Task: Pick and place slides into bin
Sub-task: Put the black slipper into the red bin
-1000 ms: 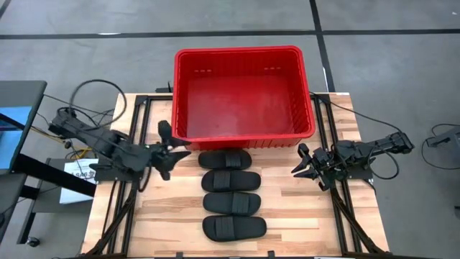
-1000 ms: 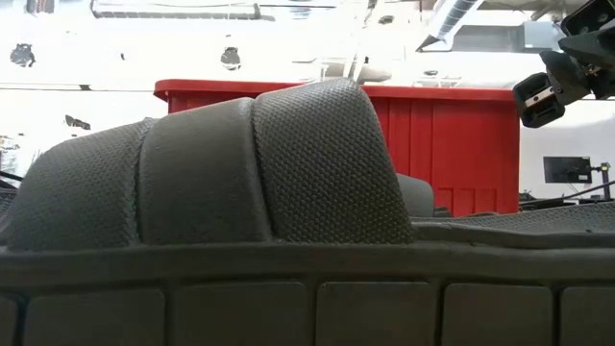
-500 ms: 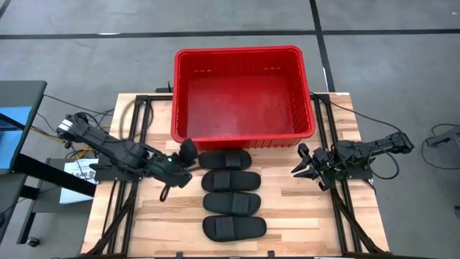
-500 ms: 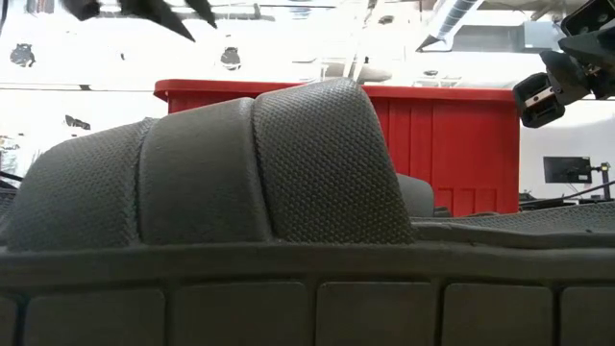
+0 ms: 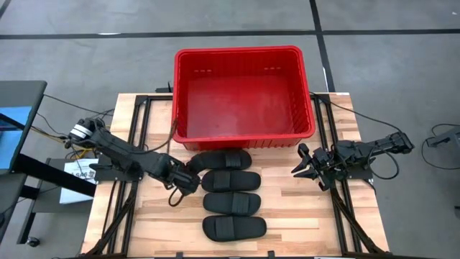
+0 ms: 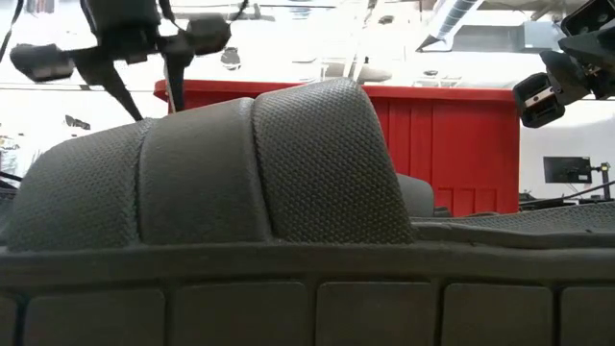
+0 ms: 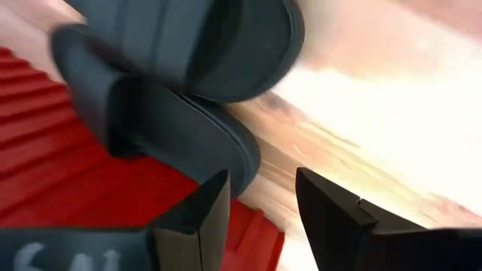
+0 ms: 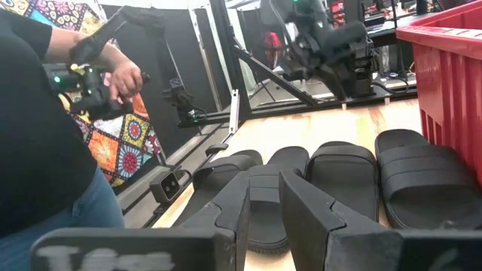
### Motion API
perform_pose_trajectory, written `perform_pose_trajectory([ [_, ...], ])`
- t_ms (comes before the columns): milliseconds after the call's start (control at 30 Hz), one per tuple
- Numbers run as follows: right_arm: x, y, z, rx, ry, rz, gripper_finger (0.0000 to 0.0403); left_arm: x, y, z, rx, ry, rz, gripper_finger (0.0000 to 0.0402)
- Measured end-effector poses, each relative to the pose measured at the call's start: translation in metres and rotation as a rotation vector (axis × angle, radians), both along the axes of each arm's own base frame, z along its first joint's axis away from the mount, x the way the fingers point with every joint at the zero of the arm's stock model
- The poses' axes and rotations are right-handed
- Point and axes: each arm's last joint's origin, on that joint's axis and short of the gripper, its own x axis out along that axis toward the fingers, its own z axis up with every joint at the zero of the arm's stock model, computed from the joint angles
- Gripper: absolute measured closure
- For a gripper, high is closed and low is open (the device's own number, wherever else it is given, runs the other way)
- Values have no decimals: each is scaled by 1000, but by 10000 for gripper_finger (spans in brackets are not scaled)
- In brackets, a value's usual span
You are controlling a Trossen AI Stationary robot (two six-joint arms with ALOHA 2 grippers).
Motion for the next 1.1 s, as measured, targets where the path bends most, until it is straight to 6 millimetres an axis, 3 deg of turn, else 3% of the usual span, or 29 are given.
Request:
perform_pose_trajectory([
  [267, 0, 0, 0, 0, 0, 0, 338, 17, 24, -35, 45, 63, 40, 256],
  [433, 0, 0, 0, 0, 0, 1, 338, 30, 34, -47, 58, 45, 42, 256],
  [1100, 0, 0, 0, 0, 0, 1, 338, 27, 43, -58, 70, 127, -141, 256],
])
